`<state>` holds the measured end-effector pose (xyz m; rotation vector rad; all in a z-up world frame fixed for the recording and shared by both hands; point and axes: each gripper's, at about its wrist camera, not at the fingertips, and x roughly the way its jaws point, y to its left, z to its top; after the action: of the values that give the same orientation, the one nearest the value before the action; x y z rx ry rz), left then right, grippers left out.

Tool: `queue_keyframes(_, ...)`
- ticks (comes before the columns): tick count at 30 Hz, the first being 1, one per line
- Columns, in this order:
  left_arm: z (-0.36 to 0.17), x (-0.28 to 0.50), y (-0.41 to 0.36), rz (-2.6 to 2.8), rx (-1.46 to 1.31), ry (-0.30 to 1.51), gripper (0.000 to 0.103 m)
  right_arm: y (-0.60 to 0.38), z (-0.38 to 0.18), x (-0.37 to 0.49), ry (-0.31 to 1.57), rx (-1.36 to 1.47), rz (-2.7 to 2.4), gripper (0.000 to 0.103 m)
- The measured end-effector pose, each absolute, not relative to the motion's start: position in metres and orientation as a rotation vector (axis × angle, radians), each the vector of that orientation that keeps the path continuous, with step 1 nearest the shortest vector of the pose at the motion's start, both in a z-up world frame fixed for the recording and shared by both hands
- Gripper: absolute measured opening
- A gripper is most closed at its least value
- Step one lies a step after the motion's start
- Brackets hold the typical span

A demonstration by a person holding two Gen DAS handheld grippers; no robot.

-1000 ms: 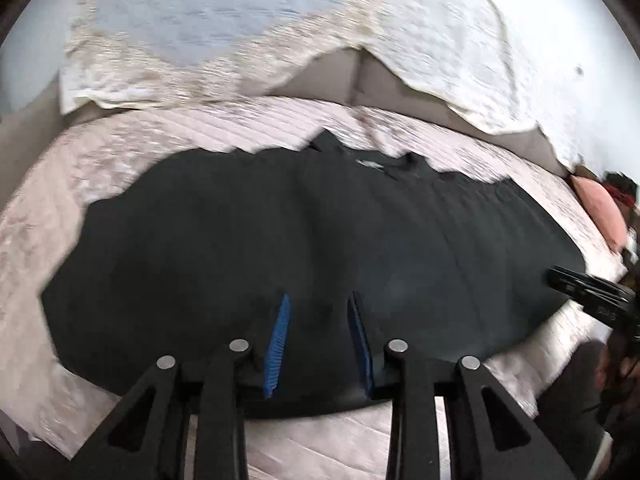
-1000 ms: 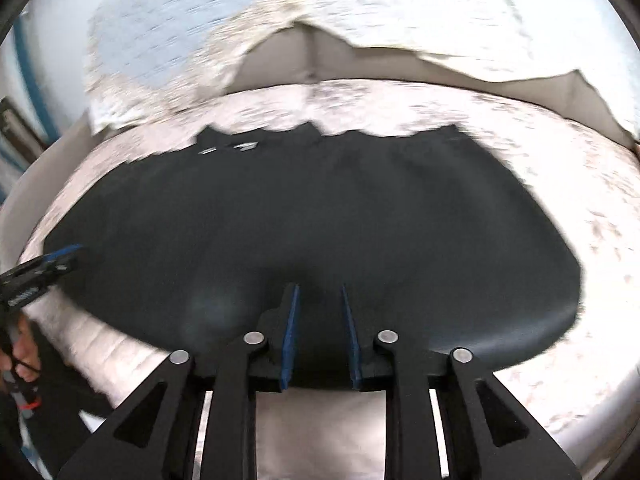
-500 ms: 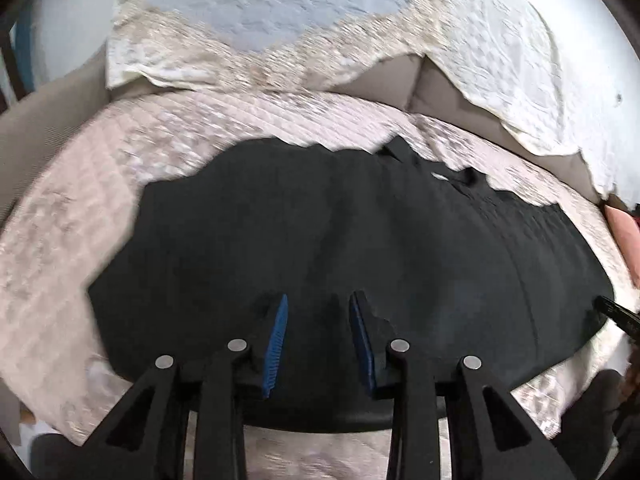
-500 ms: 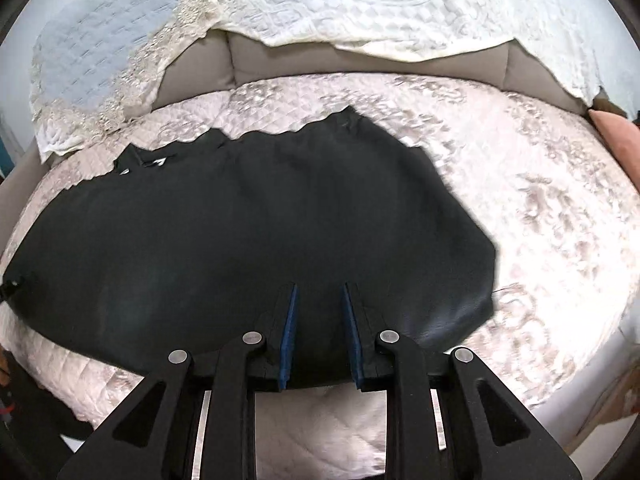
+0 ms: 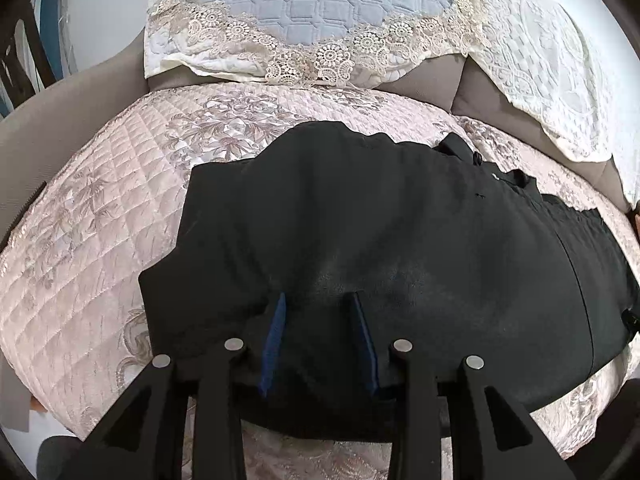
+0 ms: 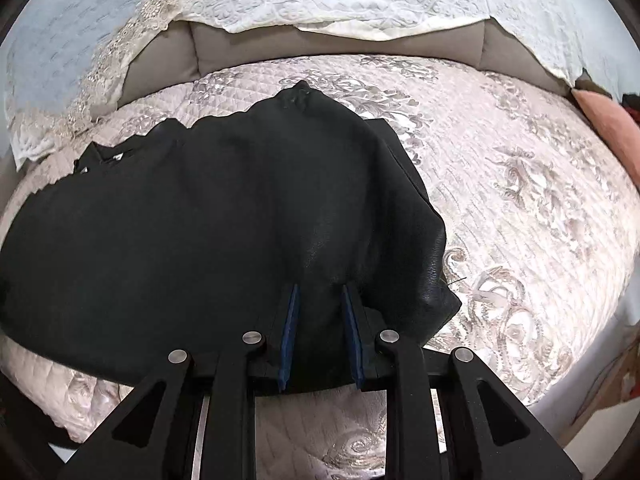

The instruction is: Fold large clothes

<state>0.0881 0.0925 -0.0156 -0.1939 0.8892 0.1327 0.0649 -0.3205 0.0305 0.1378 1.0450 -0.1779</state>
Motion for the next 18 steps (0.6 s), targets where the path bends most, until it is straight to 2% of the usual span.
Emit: queue_keyframes(18, 0.013, 0.065, 0.093, 0.118, -0.202, 0.868, 0.036, -0.266, 0.08, 0.055, 1.001, -0.015, -0.157, 0.023)
